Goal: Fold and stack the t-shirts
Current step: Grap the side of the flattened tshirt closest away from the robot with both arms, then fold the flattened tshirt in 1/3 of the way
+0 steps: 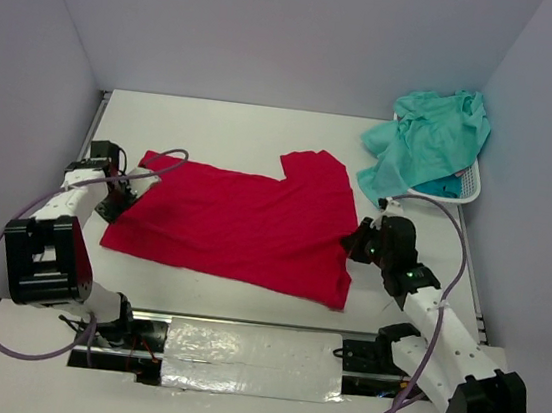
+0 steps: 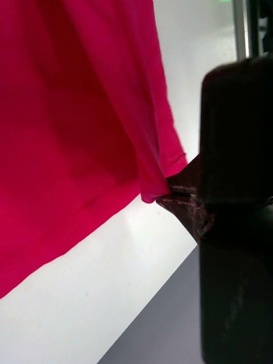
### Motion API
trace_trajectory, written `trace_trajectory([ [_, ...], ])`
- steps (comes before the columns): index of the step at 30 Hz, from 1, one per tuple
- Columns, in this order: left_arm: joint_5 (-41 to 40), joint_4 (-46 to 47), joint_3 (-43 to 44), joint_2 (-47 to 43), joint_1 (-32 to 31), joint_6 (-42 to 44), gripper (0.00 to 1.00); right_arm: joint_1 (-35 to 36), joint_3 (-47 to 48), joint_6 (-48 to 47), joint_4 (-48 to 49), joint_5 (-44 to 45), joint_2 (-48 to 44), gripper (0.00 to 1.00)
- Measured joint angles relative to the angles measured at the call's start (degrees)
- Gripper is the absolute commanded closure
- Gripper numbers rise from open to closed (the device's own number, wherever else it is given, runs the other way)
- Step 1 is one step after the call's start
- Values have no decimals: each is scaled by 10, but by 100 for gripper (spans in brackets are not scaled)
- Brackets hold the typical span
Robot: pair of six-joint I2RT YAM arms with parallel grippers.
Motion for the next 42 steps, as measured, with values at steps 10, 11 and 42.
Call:
trace_trajectory([
  [10, -3, 57, 4, 48, 0, -42, 100, -39, 12, -17, 54, -2, 67, 100],
  [11, -5, 61, 4, 50, 0, -43, 100, -46, 12, -17, 55, -1, 68, 100],
  [42, 155, -79, 153, 134, 169, -160, 1, -83, 109, 47, -137, -19, 137, 0],
])
